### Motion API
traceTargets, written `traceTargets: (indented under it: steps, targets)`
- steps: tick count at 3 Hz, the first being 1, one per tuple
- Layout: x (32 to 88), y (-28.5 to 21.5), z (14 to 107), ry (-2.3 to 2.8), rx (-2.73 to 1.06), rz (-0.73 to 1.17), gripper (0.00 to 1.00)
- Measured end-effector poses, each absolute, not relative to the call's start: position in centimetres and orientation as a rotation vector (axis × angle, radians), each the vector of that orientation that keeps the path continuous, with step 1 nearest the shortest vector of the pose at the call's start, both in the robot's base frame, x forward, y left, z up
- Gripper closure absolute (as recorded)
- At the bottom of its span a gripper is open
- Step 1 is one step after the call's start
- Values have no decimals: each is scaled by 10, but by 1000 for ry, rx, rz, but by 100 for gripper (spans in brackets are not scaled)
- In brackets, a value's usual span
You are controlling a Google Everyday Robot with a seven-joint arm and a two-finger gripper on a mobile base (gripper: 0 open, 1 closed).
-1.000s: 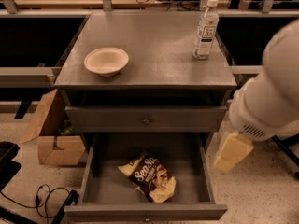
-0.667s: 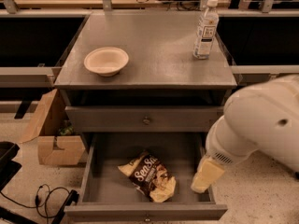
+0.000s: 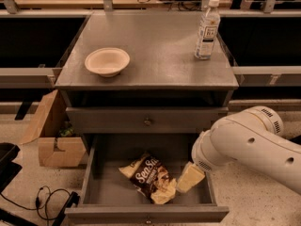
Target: Pick brown chip bag from middle drawer and place on counter
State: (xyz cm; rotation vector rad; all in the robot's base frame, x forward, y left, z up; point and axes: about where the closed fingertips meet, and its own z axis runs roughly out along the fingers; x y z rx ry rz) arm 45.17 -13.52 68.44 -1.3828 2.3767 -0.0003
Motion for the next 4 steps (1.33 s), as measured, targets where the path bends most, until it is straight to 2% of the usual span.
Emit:
traceTargets:
  steps: [1,2,4]
  targets:
    - [452,-135,684,2377,-1383,0,0]
    - [466,-115,646,2364,-1389,97,0]
    - [537,-45,515,2324,-1317,376,0]
